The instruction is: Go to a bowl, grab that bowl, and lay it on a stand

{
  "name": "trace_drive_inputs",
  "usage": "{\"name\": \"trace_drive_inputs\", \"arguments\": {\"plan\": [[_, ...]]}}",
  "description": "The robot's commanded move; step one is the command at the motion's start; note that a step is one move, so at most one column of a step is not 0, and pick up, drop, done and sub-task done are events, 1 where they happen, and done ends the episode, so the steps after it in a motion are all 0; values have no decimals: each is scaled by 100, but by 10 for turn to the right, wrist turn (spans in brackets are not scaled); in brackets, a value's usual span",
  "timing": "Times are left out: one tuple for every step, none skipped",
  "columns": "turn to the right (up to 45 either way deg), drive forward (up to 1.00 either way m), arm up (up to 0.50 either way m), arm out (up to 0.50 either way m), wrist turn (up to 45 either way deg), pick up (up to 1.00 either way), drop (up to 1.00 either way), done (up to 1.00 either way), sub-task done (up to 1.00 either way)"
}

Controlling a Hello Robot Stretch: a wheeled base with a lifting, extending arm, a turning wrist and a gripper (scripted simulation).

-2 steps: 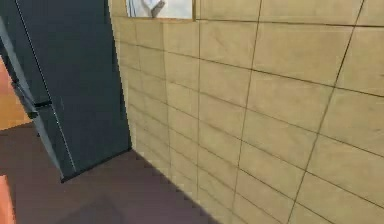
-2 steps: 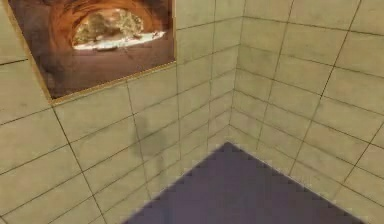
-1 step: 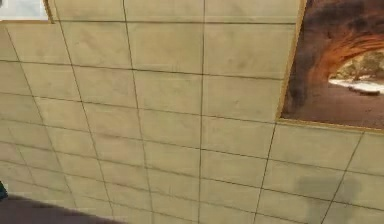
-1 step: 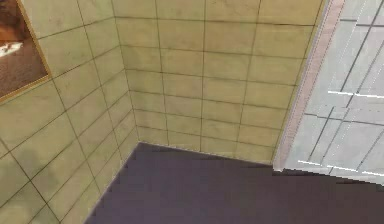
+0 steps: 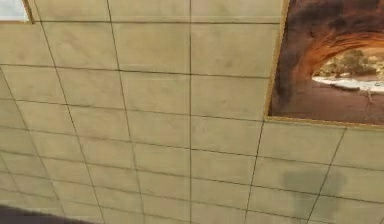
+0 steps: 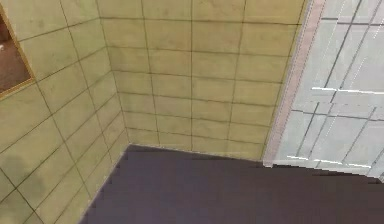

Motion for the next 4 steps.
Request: {"name": "trace_drive_inputs", "arguments": {"plan": [[0,5,0,0,0,0,0,0,0],[0,25,0,0,0,0,0,0,0],[-450,0,0,0,0,0,0,0,0],[-360,0,0,0,0,0,0,0,0]]}}
